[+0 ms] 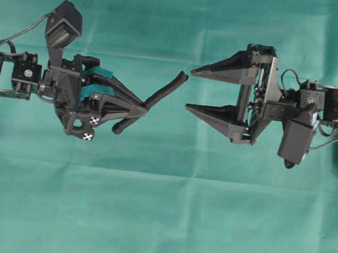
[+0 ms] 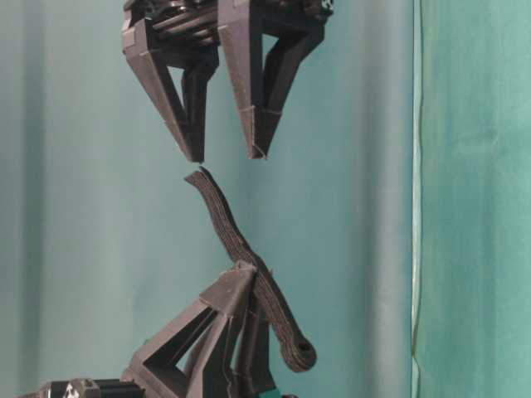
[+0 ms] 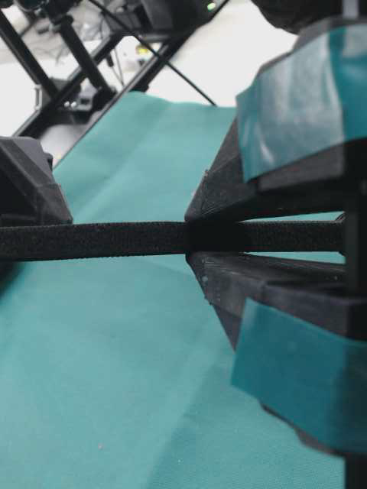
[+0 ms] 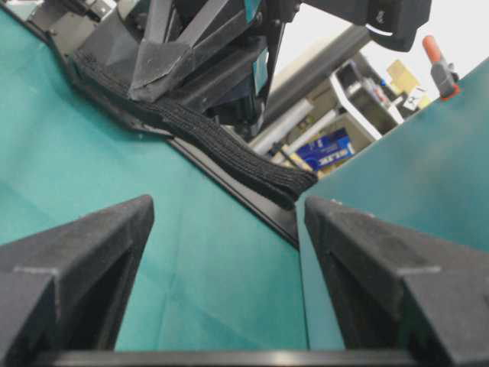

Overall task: Peel off the Velcro with your right arm.
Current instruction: 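Move the open right gripper toward the strap's free upper end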

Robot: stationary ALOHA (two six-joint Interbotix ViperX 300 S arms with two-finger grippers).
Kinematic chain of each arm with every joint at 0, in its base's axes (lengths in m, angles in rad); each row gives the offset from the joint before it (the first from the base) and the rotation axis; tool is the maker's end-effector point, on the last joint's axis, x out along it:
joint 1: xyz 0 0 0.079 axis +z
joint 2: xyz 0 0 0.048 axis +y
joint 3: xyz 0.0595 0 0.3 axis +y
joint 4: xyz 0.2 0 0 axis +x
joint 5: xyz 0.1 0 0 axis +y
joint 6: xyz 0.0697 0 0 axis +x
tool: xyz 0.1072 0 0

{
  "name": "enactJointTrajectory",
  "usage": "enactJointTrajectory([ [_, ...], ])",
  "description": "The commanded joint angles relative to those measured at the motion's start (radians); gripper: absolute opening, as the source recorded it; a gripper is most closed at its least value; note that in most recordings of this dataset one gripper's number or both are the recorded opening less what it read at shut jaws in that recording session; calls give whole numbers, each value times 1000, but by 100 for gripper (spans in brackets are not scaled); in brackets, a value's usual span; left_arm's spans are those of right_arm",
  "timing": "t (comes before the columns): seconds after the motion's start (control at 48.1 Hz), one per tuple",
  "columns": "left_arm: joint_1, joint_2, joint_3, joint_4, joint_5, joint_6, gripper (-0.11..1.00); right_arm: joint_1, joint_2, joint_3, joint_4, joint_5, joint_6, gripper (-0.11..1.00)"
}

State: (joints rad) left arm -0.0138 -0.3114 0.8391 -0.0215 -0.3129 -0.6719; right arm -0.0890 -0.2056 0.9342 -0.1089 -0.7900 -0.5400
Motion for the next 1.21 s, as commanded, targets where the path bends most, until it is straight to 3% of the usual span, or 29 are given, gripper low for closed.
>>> enactJointTrajectory([
  [0.0,2,-17,-11,-3,-11,2,10,-3,-3,-26,0,-11,0,49],
  [0.623,2,-17,-11,-3,-11,2,10,-3,6,-32,-2,-11,-2,48],
  [1.185,3,-17,-11,-3,-14,2,10,-3,17,-34,-2,-11,-3,31],
])
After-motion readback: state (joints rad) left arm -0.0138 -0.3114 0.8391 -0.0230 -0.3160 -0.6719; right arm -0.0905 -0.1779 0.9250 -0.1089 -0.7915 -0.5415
